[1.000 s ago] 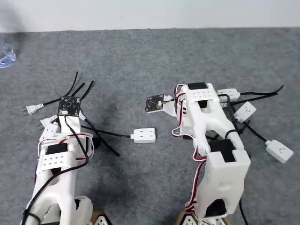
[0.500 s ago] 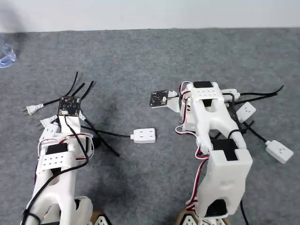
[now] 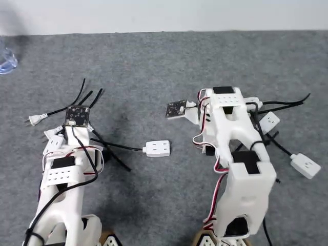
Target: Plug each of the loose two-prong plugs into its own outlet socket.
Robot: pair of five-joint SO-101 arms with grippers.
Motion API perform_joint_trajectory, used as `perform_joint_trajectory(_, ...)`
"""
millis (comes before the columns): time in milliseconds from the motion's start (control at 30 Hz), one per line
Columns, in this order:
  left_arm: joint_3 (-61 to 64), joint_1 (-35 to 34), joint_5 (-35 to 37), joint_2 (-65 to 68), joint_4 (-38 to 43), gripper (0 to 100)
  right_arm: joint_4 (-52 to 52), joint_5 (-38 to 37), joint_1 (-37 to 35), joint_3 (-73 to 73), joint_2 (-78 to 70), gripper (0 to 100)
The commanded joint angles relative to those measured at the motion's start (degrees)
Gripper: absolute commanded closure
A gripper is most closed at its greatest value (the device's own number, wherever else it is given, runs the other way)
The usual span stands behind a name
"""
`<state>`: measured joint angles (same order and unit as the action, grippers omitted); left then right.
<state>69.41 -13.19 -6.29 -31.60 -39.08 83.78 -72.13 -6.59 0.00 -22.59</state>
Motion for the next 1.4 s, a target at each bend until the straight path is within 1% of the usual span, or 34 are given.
perform_joint_trajectory(0, -9.27, 3.78, 3.43, -4.92, -6.86, 71, 7.6, 4.75, -3.03, -3.08, 11.47, 99.0)
perform_joint_trajectory(67, -15.25, 5.89, 8.97, -8.53, -13.1, 71, 10.42, 8.7, -5.32, -3.08, 16.4, 99.0)
perform_joint_trajectory(133, -19.03, 8.35, 15.91, -12.4, -16.7, 71, 11.3, 14.24, -7.34, -3.08, 20.7, 99.0)
perform_joint_trajectory(200, -19.82, 11.16, 21.36, -16.09, -17.23, 71, 11.38, 19.6, -9.71, -2.99, 24.57, 99.0)
perform_joint_trajectory(233, -19.74, 12.4, 22.95, -17.67, -17.32, 71, 11.38, 22.51, -11.03, -2.99, 26.07, 99.0)
perform_joint_trajectory(333, -16.57, 16.79, 24.0, -22.59, -17.14, 71, 10.86, 29.1, -15.6, -0.53, 29.05, 99.0)
perform_joint_trajectory(400, -13.14, 19.52, 24.09, -25.67, -16.97, 71, 10.33, 31.74, -18.42, 2.02, 30.37, 99.0)
perform_joint_trajectory(467, -9.19, 21.27, 24.09, -28.66, -15.12, 71, 8.57, 34.11, -20.0, 4.48, 32.13, 99.0)
perform_joint_trajectory(600, -1.1, 21.36, 24.09, -35.08, -8.97, 71, 4.26, 36.13, -21.93, 8.97, 36.7, 99.0)
perform_joint_trajectory(667, 1.89, 21.8, 24.09, -38.59, -7.91, 71, 1.54, 37.01, -22.81, 10.81, 38.37, 99.0)
perform_joint_trajectory(867, 6.9, 23.47, 24.18, -49.67, -8.0, 71, -2.07, 37.36, -24.57, 12.57, 39.16, 99.1)
perform_joint_trajectory(1033, 11.82, 28.75, 24.18, -57.23, -8.09, 71, -2.24, 37.36, -28.79, 12.48, 39.16, 99.1)
perform_joint_trajectory(1367, 14.37, 28.84, 24.09, -63.38, -9.67, 71, -0.75, 38.59, -30.73, 12.22, 40.31, 99.1)
